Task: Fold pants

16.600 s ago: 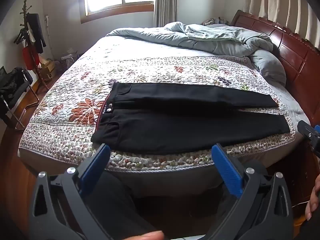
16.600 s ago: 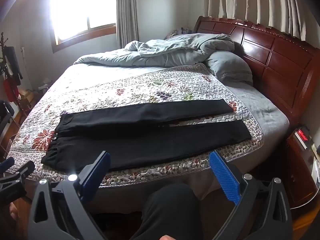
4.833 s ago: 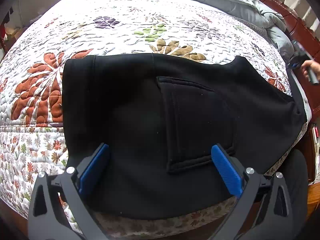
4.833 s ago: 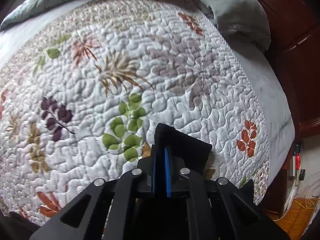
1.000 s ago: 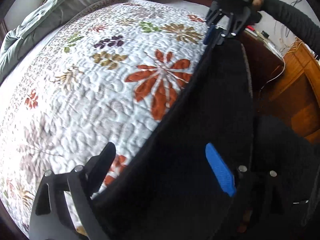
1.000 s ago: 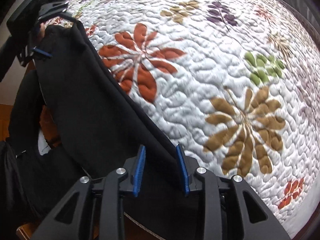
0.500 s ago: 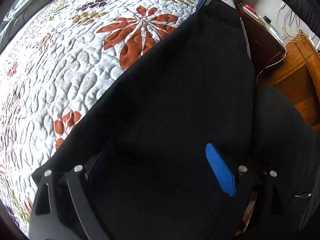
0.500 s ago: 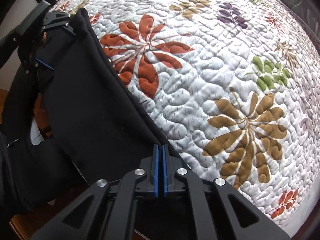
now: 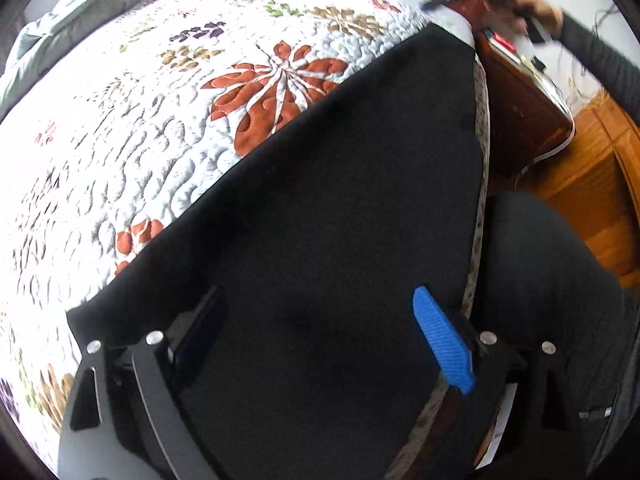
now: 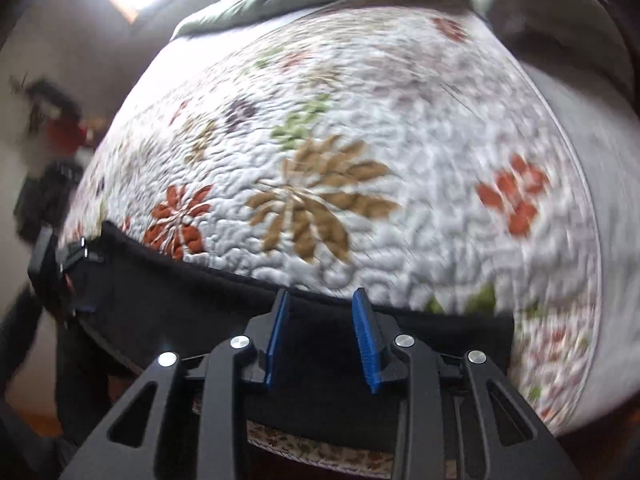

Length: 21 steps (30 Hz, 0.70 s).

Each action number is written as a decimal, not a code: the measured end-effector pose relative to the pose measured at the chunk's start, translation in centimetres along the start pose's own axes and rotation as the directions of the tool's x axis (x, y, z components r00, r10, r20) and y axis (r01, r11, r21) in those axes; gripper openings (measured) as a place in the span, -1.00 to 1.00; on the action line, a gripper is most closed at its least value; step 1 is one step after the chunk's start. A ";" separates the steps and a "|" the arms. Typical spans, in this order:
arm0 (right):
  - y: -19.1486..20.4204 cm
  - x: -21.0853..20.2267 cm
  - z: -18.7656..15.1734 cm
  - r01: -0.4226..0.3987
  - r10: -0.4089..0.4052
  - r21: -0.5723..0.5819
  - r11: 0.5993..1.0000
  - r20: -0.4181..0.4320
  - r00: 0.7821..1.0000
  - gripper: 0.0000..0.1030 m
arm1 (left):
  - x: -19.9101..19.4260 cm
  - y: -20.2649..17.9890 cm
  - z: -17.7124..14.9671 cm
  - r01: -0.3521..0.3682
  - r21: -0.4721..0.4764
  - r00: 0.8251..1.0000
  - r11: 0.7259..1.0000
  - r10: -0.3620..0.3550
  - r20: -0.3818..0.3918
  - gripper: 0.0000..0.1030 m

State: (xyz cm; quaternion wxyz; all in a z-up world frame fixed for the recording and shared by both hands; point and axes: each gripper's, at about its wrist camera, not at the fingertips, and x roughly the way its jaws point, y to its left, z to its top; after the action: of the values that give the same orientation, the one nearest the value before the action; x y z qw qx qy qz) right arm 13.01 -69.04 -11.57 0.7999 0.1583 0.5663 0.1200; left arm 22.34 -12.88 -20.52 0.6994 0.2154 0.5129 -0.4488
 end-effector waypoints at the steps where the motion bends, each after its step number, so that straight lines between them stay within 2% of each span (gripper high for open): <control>1: -1.3 0.8 -0.8 0.007 -0.007 0.047 0.999 0.002 1.000 -0.35 | 0.4 -0.5 -0.2 -0.005 -0.007 1.000 1.000 0.005 0.000 0.81; 3: -4.1 2.8 -3.0 0.062 -0.061 0.134 0.989 -0.011 0.998 -0.46 | 1.4 -1.0 -0.8 -0.027 -0.024 1.000 0.999 0.027 -0.016 0.81; 4: -5.9 3.1 -3.7 0.036 -0.039 0.192 0.981 0.012 0.999 -0.81 | 1.7 -1.2 -1.1 -0.036 -0.034 0.999 0.999 0.035 -0.026 0.81; 5: -7.0 2.7 -4.1 0.013 -0.024 0.228 0.974 0.045 0.999 -0.96 | 2.1 -1.4 -1.2 -0.040 -0.043 0.999 0.998 0.039 -0.028 0.81; 6: -7.8 1.8 -4.4 -0.011 -0.014 0.270 0.963 0.089 0.996 -0.93 | 2.1 -1.5 -1.5 -0.046 -0.051 0.999 0.998 0.045 -0.026 0.81; 7: -8.9 -0.1 -5.6 -0.074 0.009 0.341 0.937 0.189 0.982 -0.58 | 2.5 -1.5 -1.6 -0.056 -0.063 0.998 0.996 0.055 -0.023 0.83; 8: -9.6 -1.2 -6.7 -0.130 0.030 0.383 0.915 0.257 0.966 -0.15 | 2.5 -1.6 -1.8 -0.062 -0.076 0.998 0.995 0.061 -0.017 0.84; 9: -10.4 -2.4 -8.2 -0.183 0.041 0.427 0.886 0.321 0.946 -0.07 | 2.3 -1.7 -2.0 -0.067 -0.092 0.998 0.994 0.066 -0.008 0.84; 10: -11.2 -3.3 -10.2 -0.234 0.045 0.469 0.852 0.379 0.924 -0.06 | 2.3 -1.9 -2.1 -0.070 -0.103 0.998 0.992 0.070 -0.002 0.84; 12: -12.3 -3.8 -13.8 -0.286 0.022 0.537 0.794 0.445 0.895 -0.06 | 1.9 -1.9 -2.7 -0.078 -0.136 0.996 0.988 0.082 0.022 0.84; 13: -13.0 -3.7 -16.0 -0.312 -0.006 0.581 0.752 0.478 0.878 -0.06 | 1.8 -1.9 -3.1 -0.084 -0.165 0.995 0.983 0.091 0.036 0.85; 15: -14.1 -2.6 -19.2 -0.405 0.004 0.622 0.670 0.542 0.840 -0.05 | 1.4 -1.7 -3.9 -0.097 -0.197 0.992 0.976 0.111 0.060 0.85; 17: -14.5 -1.1 -20.7 -0.491 0.042 0.617 0.615 0.596 0.802 -0.05 | 1.6 -1.9 -4.3 -0.108 -0.209 0.989 0.972 0.126 0.075 0.90; 18: -14.6 -0.6 -21.1 -0.535 0.057 0.606 0.588 0.629 0.775 -0.05 | 1.5 -1.9 -4.6 -0.115 -0.206 0.988 0.972 0.133 0.076 0.90; 21: -14.3 0.5 -21.4 -0.603 0.066 0.576 0.552 0.690 0.721 0.06 | 1.4 -2.2 -4.4 -0.128 -0.207 0.987 0.970 0.144 0.068 0.91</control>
State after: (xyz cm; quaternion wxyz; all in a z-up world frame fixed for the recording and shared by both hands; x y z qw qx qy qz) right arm -6.86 -79.49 -24.19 0.7439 0.6250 0.2345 -0.0305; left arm 18.30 -11.22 -23.07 0.7673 0.1593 0.5104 -0.3540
